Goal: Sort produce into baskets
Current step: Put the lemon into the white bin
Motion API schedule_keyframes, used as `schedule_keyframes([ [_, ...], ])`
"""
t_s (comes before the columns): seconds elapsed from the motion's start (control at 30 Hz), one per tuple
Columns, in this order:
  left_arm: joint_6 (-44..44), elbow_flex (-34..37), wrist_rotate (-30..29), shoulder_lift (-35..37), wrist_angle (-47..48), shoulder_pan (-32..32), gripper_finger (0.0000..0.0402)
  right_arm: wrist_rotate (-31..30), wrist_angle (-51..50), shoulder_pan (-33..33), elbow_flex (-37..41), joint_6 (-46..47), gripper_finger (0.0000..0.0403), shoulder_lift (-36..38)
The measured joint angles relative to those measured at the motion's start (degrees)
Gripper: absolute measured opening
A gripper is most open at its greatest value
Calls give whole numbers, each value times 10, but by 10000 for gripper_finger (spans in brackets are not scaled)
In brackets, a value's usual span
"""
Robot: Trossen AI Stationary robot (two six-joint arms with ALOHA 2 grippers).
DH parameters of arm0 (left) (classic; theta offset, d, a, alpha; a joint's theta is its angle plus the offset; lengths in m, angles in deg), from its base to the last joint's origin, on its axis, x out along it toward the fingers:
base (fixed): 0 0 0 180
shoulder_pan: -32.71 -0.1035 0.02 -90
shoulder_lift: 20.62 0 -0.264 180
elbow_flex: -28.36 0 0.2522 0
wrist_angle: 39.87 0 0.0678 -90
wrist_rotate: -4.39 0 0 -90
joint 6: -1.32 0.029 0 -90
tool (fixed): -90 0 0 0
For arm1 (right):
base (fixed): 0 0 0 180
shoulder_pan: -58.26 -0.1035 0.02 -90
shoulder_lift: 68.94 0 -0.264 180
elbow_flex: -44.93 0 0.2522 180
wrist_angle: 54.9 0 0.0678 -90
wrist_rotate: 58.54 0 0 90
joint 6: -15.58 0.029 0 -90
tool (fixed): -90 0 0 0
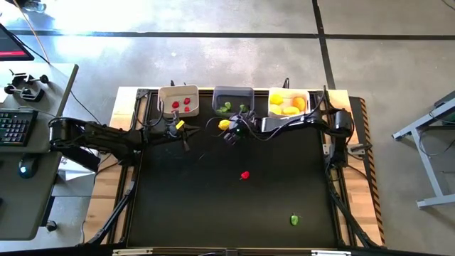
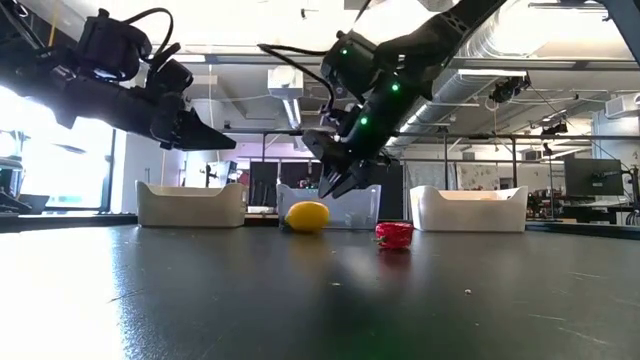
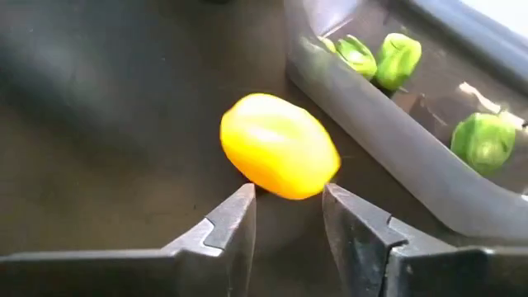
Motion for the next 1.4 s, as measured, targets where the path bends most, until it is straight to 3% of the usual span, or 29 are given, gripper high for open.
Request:
schedule_keyframes([
  [0.17,0,0,1,0,0,0,2,1,-1,-2,0,-99,165,1],
  [0.33,-2,0,1,0,0,0,2,2,8,0,0,-310,230,1],
  [0.4,-2,0,1,0,0,0,2,28,27,6,0,-372,251,1],
  [0.53,-2,0,1,0,0,0,2,60,53,23,0,-355,278,1],
  [0.73,-2,0,1,0,0,0,2,61,61,27,0,-308,287,-11],
  [1.27,-2,0,3,0,1,8,2,95,141,28,1,-520,287,-52],
  [1.4,-2,0,3,0,3,8,3,151,170,16,0,-545,287,-52],
])
